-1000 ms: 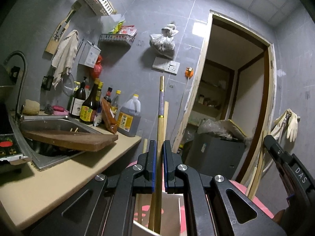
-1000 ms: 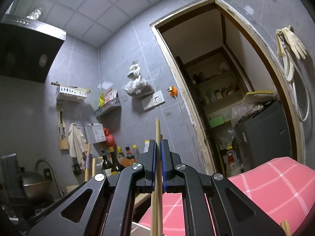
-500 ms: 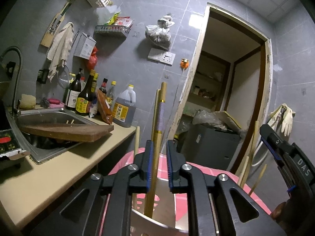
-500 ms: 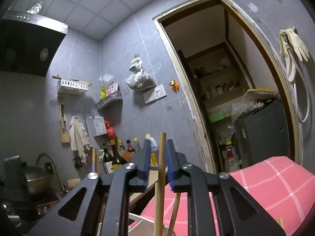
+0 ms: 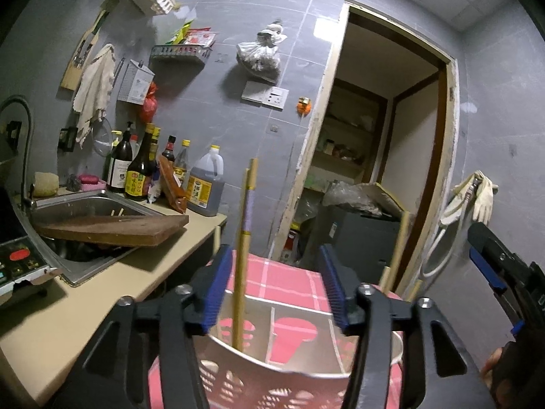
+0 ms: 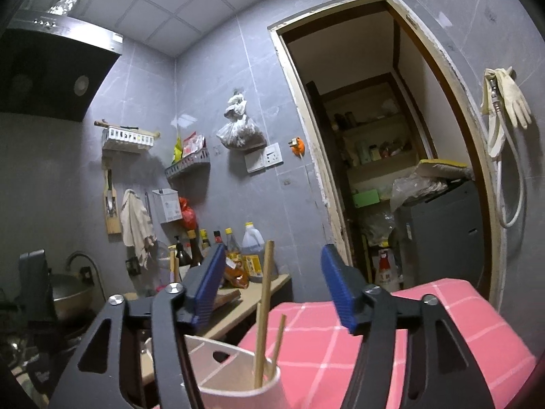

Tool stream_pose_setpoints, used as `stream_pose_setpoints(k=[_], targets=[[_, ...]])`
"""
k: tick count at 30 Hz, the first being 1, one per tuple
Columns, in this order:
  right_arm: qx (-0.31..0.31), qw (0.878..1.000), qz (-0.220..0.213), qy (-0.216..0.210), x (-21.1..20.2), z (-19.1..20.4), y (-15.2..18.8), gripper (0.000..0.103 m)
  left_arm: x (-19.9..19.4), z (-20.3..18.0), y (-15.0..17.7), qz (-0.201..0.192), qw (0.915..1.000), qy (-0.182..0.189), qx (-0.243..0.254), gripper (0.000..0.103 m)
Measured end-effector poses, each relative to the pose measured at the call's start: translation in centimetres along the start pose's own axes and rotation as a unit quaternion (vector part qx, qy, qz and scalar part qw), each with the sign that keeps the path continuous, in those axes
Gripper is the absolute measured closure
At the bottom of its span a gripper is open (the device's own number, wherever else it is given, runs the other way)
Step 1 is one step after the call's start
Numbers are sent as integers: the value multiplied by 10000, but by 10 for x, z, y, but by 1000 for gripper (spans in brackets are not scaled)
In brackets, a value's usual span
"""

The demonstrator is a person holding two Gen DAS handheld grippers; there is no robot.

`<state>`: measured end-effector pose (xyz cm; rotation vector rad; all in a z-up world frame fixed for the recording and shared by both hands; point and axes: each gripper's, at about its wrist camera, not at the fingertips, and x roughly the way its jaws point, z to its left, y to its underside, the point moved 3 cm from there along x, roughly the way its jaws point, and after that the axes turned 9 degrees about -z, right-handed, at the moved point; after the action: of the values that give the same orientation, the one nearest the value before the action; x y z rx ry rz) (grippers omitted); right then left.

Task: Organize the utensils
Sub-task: 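Move both grippers back down to the remaining chopsticks on the tablecloth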

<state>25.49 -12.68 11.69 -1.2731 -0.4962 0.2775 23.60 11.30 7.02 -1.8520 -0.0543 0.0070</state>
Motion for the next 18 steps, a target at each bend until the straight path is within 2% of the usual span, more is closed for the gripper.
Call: stream_pose_setpoints(k=[4, 6, 10, 14, 18], targets=[[-115, 9998, 143, 100, -22, -9, -8, 19, -12, -17, -1, 91, 9998, 155, 104, 42], [-194, 9994, 213, 186, -33, -14, -11, 16, -17, -24, -1, 125, 9996, 217, 134, 32], [-307, 9978, 389, 430, -55, -30, -16, 0, -27, -41, 4, 246, 9987, 404, 203, 21], [-441, 9952, 579, 657, -74, -46, -18, 0, -34, -59, 13, 365, 9971, 594, 309, 9], [-465, 9908, 876, 918, -91, -65, -17, 0, -39, -79, 27, 589, 9937, 847, 434, 6]])
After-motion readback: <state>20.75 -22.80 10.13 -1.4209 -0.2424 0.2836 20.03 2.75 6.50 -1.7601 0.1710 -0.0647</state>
